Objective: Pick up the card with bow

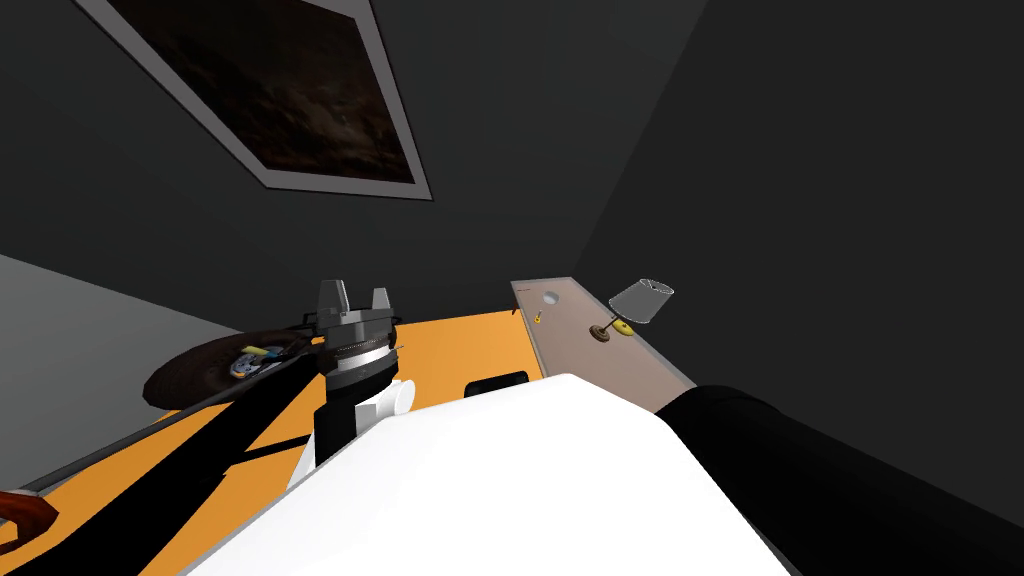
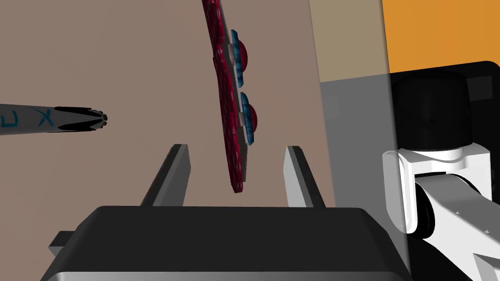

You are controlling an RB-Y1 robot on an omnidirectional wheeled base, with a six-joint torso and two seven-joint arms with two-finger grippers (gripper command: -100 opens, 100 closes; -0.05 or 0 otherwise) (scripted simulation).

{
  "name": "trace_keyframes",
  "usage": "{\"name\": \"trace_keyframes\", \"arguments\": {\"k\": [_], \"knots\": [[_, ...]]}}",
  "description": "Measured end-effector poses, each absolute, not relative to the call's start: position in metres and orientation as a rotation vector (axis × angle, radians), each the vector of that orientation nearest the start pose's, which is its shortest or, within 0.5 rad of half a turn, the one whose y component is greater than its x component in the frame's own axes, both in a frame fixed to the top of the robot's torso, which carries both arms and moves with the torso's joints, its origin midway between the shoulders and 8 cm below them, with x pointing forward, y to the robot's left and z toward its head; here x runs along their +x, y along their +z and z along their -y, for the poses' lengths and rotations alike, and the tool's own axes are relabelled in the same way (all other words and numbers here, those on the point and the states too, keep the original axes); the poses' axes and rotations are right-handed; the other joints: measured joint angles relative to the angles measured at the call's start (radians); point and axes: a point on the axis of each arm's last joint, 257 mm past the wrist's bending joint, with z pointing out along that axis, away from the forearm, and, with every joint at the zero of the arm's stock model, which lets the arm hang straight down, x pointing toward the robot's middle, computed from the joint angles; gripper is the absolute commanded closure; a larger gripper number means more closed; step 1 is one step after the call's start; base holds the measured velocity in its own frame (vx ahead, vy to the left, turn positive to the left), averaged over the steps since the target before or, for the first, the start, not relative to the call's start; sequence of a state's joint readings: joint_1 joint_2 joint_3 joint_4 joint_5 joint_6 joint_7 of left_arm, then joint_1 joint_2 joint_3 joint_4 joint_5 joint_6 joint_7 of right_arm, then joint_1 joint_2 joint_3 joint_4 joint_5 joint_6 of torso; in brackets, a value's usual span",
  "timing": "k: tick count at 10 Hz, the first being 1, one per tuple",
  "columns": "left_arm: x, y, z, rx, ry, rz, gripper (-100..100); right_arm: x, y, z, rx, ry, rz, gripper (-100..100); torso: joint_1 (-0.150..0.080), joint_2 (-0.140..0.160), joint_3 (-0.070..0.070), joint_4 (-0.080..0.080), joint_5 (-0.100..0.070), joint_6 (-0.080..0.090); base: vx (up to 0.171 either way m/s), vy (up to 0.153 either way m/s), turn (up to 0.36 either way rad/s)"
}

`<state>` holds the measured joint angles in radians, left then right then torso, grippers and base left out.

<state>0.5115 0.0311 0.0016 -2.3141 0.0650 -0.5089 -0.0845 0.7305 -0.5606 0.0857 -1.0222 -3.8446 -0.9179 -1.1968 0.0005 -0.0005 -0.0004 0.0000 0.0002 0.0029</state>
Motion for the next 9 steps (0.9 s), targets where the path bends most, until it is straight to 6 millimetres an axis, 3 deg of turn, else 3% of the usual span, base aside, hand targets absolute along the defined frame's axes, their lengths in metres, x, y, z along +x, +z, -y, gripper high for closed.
{"name": "trace_keyframes", "arguments": {"k": [3,4,5,8,9], "knots": [[0.334,0.038,-0.284,-0.619,-1.268,-0.596,0,-0.243,-0.565,0.436,-0.194,-0.019,2.605,100,0.000,0.001,0.001,0.001,0.001,0.002,0.000,0.001,0.006],[0.334,0.038,-0.284,-0.619,-1.268,-0.596,0,-0.243,-0.565,0.436,-0.194,-0.019,2.605,0,0.000,0.001,0.001,0.001,0.001,0.002,0.000,0.000,0.000],[0.334,0.038,-0.284,-0.619,-1.268,-0.596,0,-0.243,-0.565,0.436,-0.194,-0.019,2.605,100,0.000,0.001,0.001,0.001,0.001,0.002,0.010,0.034,0.039],[0.334,0.038,-0.283,-0.619,-1.268,-0.596,0,-0.245,-0.551,0.449,-0.227,-0.017,2.604,100,0.004,0.000,0.000,0.001,0.002,0.002,0.010,0.050,0.042],[0.334,0.038,-0.284,-0.619,-1.268,-0.596,0,-0.245,-0.551,0.450,-0.228,-0.017,2.604,0,0.002,0.001,0.001,0.001,0.001,0.003,0.000,0.000,0.000]]}}
